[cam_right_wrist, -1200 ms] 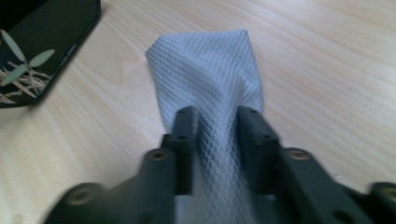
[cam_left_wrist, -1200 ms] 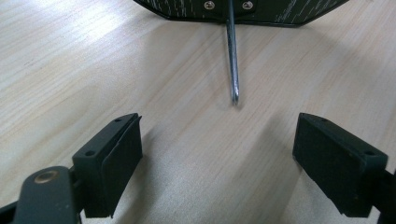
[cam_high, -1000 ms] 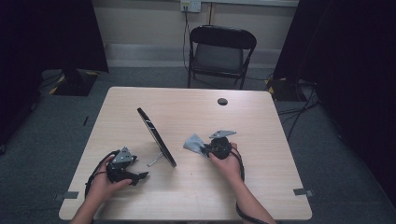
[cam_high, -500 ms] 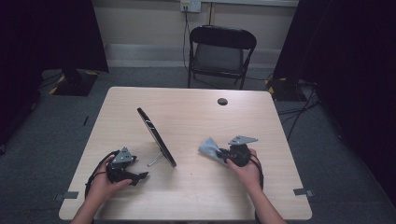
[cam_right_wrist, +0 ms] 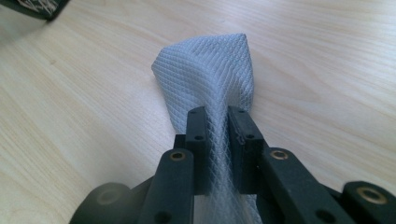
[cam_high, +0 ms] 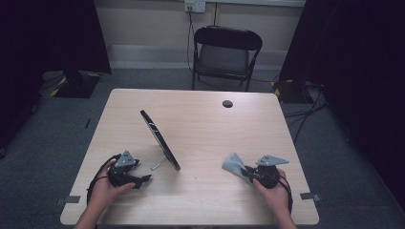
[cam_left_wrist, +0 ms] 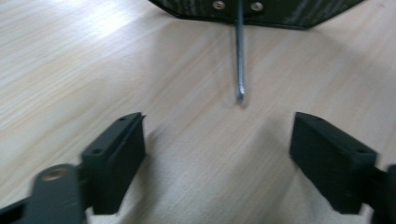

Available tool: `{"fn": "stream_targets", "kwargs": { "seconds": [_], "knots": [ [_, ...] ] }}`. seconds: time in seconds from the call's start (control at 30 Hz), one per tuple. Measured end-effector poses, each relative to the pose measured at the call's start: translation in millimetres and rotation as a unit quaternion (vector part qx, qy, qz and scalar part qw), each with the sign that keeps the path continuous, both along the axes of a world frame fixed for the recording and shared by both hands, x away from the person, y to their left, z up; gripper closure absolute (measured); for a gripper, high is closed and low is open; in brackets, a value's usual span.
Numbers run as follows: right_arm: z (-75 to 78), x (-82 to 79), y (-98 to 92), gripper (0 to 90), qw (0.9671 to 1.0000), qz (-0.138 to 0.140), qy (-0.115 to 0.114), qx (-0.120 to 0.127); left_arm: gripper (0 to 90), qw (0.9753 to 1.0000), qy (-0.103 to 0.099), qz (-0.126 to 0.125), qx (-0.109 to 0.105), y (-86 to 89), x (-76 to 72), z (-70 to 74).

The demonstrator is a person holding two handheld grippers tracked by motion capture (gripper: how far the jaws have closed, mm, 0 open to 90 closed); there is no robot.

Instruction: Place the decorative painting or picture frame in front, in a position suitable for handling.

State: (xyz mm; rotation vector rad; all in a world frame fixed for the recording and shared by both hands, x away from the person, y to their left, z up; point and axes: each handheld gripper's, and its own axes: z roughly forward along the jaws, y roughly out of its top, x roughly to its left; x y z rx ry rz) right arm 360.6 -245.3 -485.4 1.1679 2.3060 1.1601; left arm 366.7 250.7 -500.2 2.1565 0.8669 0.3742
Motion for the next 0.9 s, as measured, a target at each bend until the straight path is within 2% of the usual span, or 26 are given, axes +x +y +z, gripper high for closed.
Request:
{"fn": "stream_targets", "kwargs": {
  "seconds": [0.07, 0.17, 0.2, 0.23, 0.27, 0.3, 0.4, 0.5, 0.57, 0.63, 0.73, 0.8, 0.9],
  "knots": [
    [-1.1, -1.8, -1.4, 79.8, 0.9999, 0.003, 0.004, -0.009, 28.5, 0.9999, 0.001, -0.007, -0.007, 1.2, -0.6, 1.6],
    [-5.0, -1.1, -0.2, 79.5, 0.9999, 0.004, 0.009, -0.011, 31.2, 0.9999, -0.009, -0.01, -0.002, 0.8, -1.7, 3.9],
    [-5.5, -0.3, 0.0, 79.5, 0.9999, 0.003, 0.009, -0.009, 34.5, 0.9999, -0.009, -0.01, -0.002, 0.8, -1.7, 3.9],
    [-5.6, 0.1, 0.2, 79.3, 0.9999, 0.002, 0.009, -0.01, 37.3, 0.9998, -0.009, -0.012, -0.013, -0.3, -2.5, 6.6],
    [-6.0, 0.5, 0.3, 79.0, 0.9999, 0.004, 0.008, -0.012, 37.4, 0.9998, -0.009, -0.012, -0.013, -0.3, -2.5, 6.6],
    [-6.9, 0.8, 0.0, 78.7, 0.9999, 0.004, 0.007, -0.011, 39.3, 0.9997, -0.019, -0.01, -0.014, -1.6, -2.5, 10.4],
    [-8.7, 0.9, -2.2, 78.4, 1.0, 0.002, 0.008, 0.001, 50.2, 0.9997, -0.008, -0.008, -0.02, -4.3, -1.7, 14.4],
    [-9.7, 0.4, -3.0, 78.2, 0.9999, -0.001, 0.009, 0.007, 54.8, 0.9997, -0.002, -0.015, -0.018, -9.1, 0.0, 15.5],
    [-9.7, 0.2, -2.7, 78.2, 0.9999, -0.003, 0.009, 0.006, 56.1, 0.9997, -0.006, -0.022, -0.009, -13.6, 1.3, 14.8],
    [-9.6, -0.1, -2.0, 78.3, 1.0, -0.003, 0.006, 0.003, 60.5, 0.9996, 0.001, -0.027, 0.003, -17.6, 3.5, 13.9],
    [-9.8, -0.4, -2.1, 78.1, 1.0, -0.003, 0.005, 0.003, 65.8, 0.9993, 0.019, -0.033, 0.006, -22.6, 7.2, 12.6],
    [-10.1, -0.6, -2.1, 78.0, 1.0, -0.005, 0.005, 0.005, 67.8, 0.9992, 0.015, -0.036, 0.012, -24.8, 7.8, 12.0],
    [-10.3, -0.5, -2.4, 77.9, 0.9999, -0.006, 0.006, 0.007, 75.1, 0.9988, 0.022, -0.037, 0.024, -28.4, 10.6, 11.8]
  ]
}}
